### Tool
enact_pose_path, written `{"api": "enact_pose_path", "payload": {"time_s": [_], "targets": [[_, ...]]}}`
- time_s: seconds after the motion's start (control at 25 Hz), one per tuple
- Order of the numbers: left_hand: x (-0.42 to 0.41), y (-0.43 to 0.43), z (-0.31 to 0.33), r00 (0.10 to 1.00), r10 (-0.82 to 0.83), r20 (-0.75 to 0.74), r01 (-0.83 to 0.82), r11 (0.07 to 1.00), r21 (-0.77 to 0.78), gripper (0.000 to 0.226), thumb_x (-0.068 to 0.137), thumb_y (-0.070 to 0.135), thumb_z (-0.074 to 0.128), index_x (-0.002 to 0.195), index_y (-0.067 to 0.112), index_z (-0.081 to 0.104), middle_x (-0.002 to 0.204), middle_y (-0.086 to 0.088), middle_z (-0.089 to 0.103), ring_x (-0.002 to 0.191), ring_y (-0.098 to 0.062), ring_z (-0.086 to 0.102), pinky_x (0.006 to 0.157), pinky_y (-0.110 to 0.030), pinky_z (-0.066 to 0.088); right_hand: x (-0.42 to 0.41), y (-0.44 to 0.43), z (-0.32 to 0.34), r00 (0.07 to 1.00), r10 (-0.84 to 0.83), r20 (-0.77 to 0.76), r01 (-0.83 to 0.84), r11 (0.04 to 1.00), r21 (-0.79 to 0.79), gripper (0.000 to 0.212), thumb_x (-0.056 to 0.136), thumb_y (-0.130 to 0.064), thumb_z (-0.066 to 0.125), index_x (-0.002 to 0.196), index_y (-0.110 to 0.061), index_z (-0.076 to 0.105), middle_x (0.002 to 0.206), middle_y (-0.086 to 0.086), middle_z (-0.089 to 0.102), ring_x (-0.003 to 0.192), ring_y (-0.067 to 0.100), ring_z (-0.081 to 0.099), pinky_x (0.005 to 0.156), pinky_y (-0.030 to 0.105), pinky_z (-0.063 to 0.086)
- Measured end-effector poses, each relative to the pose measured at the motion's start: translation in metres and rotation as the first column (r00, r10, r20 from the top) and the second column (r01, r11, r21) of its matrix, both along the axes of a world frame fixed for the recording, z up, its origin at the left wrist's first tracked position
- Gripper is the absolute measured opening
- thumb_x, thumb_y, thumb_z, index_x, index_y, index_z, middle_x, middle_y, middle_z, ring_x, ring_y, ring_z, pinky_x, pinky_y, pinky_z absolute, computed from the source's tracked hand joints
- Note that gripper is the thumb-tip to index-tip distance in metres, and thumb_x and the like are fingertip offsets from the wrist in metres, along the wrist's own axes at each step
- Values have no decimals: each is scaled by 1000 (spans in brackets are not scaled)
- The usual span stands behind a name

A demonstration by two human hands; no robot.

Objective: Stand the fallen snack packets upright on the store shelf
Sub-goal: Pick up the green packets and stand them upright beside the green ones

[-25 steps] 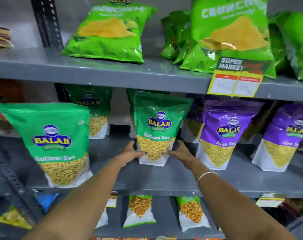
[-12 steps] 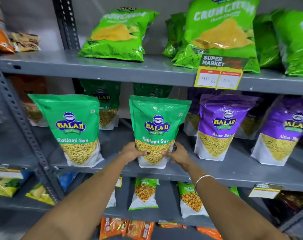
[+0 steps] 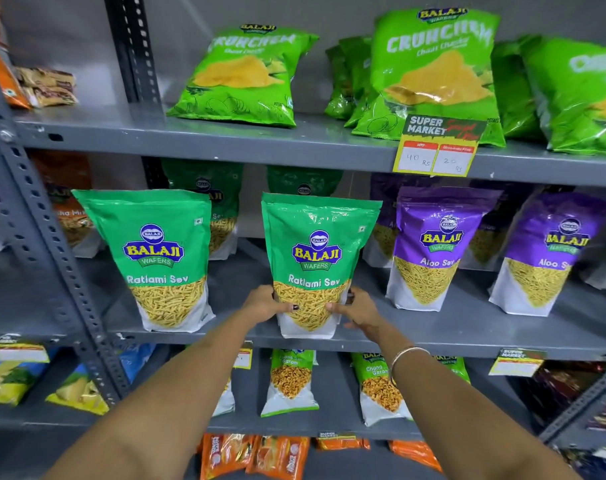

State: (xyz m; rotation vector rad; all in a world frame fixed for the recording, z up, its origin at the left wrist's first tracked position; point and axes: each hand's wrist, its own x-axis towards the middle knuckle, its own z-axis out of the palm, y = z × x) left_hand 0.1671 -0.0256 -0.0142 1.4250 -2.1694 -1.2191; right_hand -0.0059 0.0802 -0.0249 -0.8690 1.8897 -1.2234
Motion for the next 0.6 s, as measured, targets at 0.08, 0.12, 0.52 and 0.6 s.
{"api": "enact_pose_path", "payload": {"time_s": [0.08,0.12,0.52,0.6], "targets": [[1,0,3,1000,-29,4,29,999,-14,44,80,22,70,117,1,61,127,-15,62,119,-30,56,96,-35,45,0,0,-1,1000,6,4,-6,1000,-2,55,77,-16,73,126,-6,50,125,14,60,99,20,54,52,21,43],[2,-1,4,999,-38,12,38,999,8,46,79,24,70,119,3,60,129,-14,61,120,-29,55,97,-36,45,-1,0,-1,1000,18,2,-18,1000,0,56,78,-16,72,128,-6,49,124,13,60,99,20,53,53,20,42],[-85,50,27,618,-597,511,209,751,626,31,96,34,41,104,9,56,109,-8,62,133,-29,46,109,-42,35,-135,60,10,961,-25,-275,128,922,365,32,79,-27,70,63,-11,47,71,14,57,41,14,50,45,25,40],[-137,68,17,699,-586,411,297,760,578,24,95,32,45,85,12,53,86,-2,56,105,-27,59,109,-48,36,-176,74,9,967,-85,-241,165,929,332,29,80,-25,70,96,-6,55,86,15,62,66,20,65,64,33,46]]}}
